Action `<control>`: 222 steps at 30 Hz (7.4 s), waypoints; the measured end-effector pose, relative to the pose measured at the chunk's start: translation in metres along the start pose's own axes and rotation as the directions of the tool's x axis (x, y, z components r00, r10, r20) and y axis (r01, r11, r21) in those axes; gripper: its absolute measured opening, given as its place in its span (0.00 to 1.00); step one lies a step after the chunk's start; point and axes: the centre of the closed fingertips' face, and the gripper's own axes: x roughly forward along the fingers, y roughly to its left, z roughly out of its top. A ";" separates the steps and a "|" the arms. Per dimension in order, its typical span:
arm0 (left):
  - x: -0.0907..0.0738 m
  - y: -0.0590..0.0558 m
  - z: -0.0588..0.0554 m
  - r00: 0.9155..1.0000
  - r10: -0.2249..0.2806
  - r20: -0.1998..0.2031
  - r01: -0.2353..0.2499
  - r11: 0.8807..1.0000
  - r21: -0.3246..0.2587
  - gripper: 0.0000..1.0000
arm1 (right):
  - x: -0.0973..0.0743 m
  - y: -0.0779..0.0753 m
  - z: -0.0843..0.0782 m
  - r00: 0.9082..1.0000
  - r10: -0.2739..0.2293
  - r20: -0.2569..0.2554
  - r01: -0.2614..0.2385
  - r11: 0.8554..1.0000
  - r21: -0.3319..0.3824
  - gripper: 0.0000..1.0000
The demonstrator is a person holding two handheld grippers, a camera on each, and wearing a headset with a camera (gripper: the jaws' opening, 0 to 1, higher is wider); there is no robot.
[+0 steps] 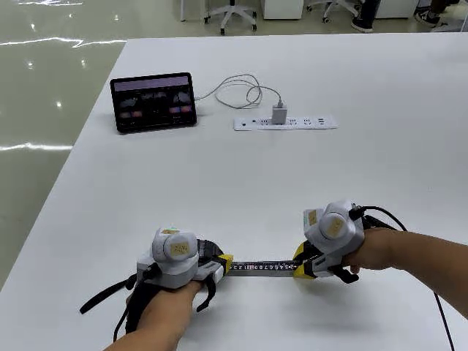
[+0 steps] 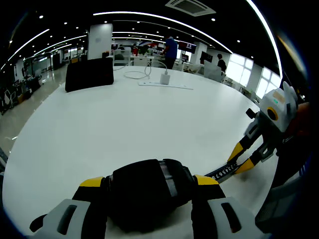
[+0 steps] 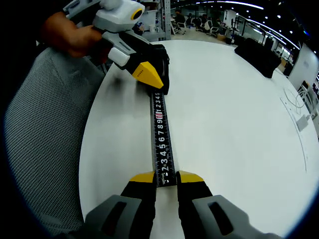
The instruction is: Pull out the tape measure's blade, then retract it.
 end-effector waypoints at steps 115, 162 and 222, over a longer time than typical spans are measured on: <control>-0.001 0.000 0.001 1.000 -0.007 0.002 0.007 0.999 -0.034 0.64 | 0.045 0.006 0.075 0.996 0.010 0.091 -0.013 0.999 0.038 0.11; -0.003 0.002 0.001 0.999 -0.032 0.000 0.032 0.998 -0.059 0.62 | 0.053 0.008 0.086 0.996 -0.026 0.090 0.031 0.998 -0.055 0.12; -0.005 0.004 0.005 1.000 -0.009 0.007 0.009 1.000 0.029 0.61 | 0.065 0.009 0.104 0.989 -0.026 0.145 0.021 0.999 0.034 0.10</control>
